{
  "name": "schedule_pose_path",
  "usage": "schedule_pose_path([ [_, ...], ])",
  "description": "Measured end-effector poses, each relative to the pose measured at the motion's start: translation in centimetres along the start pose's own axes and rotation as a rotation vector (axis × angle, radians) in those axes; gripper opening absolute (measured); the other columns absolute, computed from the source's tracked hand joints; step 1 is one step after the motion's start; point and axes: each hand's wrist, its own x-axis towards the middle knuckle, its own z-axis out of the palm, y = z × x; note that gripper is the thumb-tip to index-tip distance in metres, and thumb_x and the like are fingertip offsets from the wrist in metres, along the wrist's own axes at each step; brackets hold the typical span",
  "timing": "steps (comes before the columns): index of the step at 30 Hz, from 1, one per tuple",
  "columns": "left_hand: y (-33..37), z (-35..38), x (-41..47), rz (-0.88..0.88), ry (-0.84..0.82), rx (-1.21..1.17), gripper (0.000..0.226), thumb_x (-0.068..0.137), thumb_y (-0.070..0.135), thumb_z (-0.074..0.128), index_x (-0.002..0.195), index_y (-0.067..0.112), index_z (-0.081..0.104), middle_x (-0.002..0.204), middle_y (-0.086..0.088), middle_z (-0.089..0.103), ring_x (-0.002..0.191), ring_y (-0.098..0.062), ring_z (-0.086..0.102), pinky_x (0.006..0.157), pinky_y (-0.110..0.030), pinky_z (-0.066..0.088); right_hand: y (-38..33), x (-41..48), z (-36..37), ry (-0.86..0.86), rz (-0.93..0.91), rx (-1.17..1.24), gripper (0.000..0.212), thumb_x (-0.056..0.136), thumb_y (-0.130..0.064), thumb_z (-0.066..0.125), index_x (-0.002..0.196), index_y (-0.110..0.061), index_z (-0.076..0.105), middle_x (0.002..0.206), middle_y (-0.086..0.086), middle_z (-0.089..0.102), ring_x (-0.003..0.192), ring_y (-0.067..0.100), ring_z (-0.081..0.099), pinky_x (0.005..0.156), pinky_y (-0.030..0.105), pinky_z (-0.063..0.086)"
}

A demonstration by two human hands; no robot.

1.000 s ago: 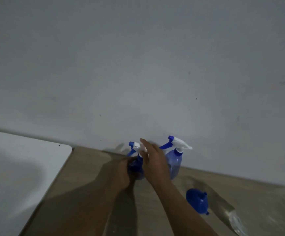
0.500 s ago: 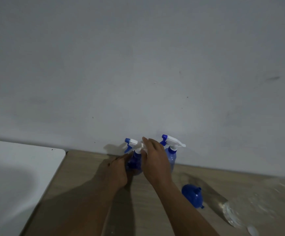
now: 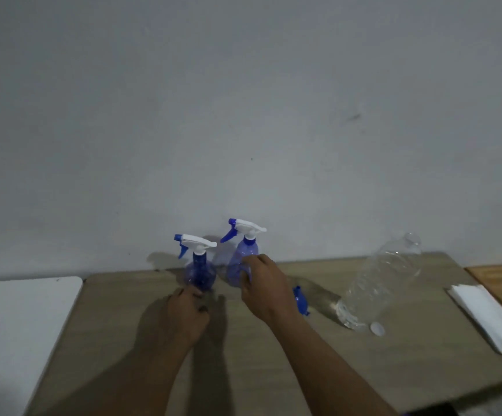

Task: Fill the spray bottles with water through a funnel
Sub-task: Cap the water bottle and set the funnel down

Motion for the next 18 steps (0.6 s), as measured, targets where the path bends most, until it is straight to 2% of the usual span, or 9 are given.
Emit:
schedule_pose_path([
  [1,0.9,0.4,-0.7,0.014,-0.007,-0.041,0.014,0.085,0.027,0.061,0.099,0.031,0.062,0.1,0.007,0.064,0.094,-0.018,0.064,0.074,-0.026,0.042,0.8,-0.9,-0.5,-0.002,0.036,-0.004,0.024,0.098,-0.021,0.049,0.117,-0.018,0.062,0.113,0.004,0.062,0.102,0.026,0.062,0.073,0.033,0.046],
  [3,2.7,1.5,-1.4,0.05,-0.012,-0.197,0.012,0.081,0.015,0.064,0.09,0.023,0.063,0.094,0.003,0.066,0.091,-0.022,0.065,0.074,-0.029,0.047,2.9,-2.8,-1.7,-0.003,0.109,-0.024,0.028,0.098,-0.025,0.05,0.121,-0.018,0.063,0.119,0.004,0.063,0.104,0.027,0.064,0.081,0.035,0.05],
  [5,4.5,2.5,-1.6,0.086,-0.06,-0.314,0.016,0.078,0.013,0.07,0.09,0.022,0.063,0.092,0.003,0.065,0.089,-0.021,0.065,0.077,-0.035,0.053,5.2,-4.6,-2.8,-0.015,0.166,-0.056,0.027,0.095,-0.028,0.052,0.117,-0.018,0.065,0.118,0.006,0.065,0.102,0.03,0.065,0.083,0.036,0.051],
  [8,8.2,3.2,-2.1,0.222,-0.151,-0.293,0.025,0.084,0.024,0.071,0.107,0.028,0.061,0.1,0.009,0.061,0.092,-0.012,0.061,0.082,-0.033,0.052,8.7,-7.5,-4.4,-0.054,0.291,-0.066,0.023,0.09,-0.026,0.052,0.106,-0.016,0.066,0.109,0.007,0.067,0.098,0.031,0.066,0.077,0.035,0.052],
  [10,11.0,3.7,-2.3,0.29,-0.201,-0.284,0.027,0.085,0.025,0.068,0.111,0.027,0.061,0.103,0.008,0.062,0.095,-0.014,0.061,0.085,-0.034,0.053,11.0,-9.4,-5.4,-0.06,0.359,-0.086,0.025,0.093,-0.027,0.051,0.109,-0.016,0.066,0.11,0.007,0.068,0.101,0.029,0.066,0.079,0.033,0.051],
  [14,16.7,4.9,-2.7,0.416,-0.256,-0.217,0.029,0.079,0.026,0.064,0.108,0.025,0.065,0.107,0.002,0.067,0.101,-0.023,0.064,0.085,-0.035,0.053,15.6,-12.7,-7.6,-0.078,0.492,-0.132,0.032,0.098,-0.034,0.052,0.12,-0.014,0.065,0.121,0.01,0.064,0.113,0.031,0.061,0.09,0.035,0.049],
  [18,22.0,6.3,-3.2,0.47,-0.265,-0.187,0.045,0.078,0.028,0.066,0.122,0.023,0.061,0.118,-0.001,0.065,0.11,-0.023,0.061,0.092,-0.033,0.05,20.5,-13.9,-9.0,-0.091,0.594,-0.124,0.035,0.097,-0.035,0.053,0.124,-0.014,0.062,0.127,0.01,0.062,0.118,0.03,0.06,0.095,0.036,0.049],
])
